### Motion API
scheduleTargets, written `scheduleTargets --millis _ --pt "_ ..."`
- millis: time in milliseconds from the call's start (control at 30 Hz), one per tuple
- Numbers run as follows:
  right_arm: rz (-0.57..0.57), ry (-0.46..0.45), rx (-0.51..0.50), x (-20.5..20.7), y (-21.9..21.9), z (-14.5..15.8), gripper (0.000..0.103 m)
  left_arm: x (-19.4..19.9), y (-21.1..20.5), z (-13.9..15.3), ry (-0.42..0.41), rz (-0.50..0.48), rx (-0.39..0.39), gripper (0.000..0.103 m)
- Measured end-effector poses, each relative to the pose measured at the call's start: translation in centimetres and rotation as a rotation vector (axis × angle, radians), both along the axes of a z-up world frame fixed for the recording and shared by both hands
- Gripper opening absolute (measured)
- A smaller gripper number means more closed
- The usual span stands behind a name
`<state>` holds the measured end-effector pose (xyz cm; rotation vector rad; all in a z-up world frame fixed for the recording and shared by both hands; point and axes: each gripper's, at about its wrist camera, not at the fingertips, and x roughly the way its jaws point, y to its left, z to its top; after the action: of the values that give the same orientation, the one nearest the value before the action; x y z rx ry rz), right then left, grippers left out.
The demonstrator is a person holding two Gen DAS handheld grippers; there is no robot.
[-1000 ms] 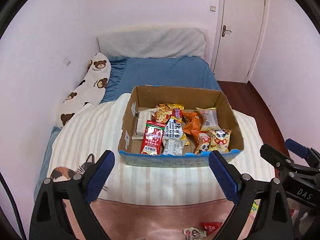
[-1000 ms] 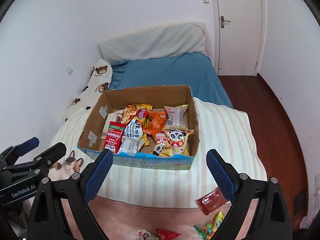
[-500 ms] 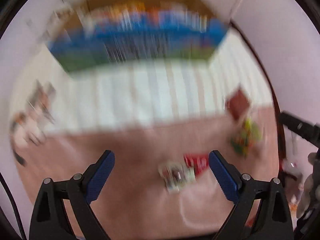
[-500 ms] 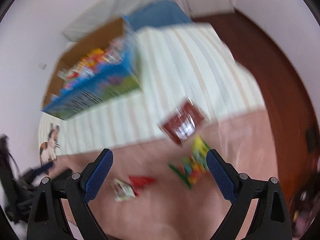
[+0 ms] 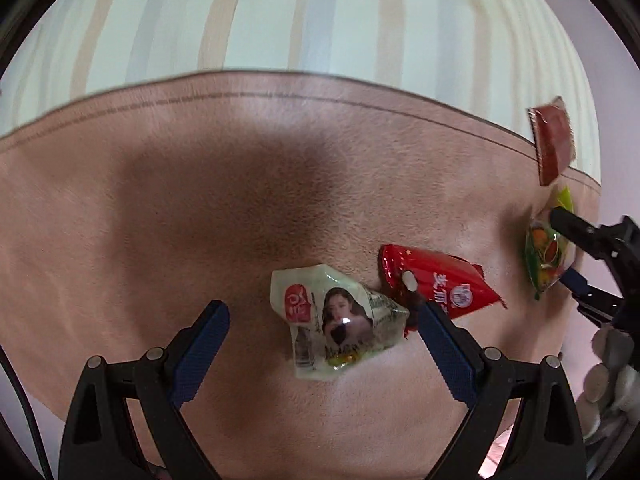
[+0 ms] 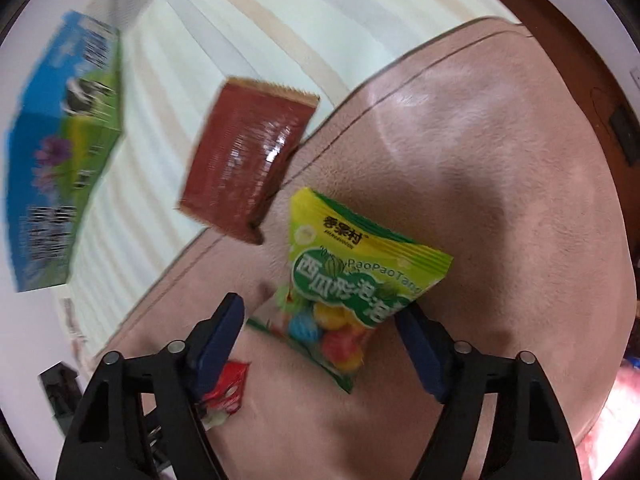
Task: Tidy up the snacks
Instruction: 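Grasp white girl-print packet with left tool while right tool grasps green PaoPaoTang candy bag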
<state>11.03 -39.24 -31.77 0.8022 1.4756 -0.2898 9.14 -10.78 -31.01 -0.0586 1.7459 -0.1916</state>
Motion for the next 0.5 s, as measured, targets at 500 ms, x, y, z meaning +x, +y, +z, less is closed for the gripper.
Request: scheduleTargets --millis 500 --pt "0.497 0.036 -0.122 -2.8 5.9 -0.1 0.054 -0.3 0.1 -0.8 0.005 0.043 -0.023 0.095"
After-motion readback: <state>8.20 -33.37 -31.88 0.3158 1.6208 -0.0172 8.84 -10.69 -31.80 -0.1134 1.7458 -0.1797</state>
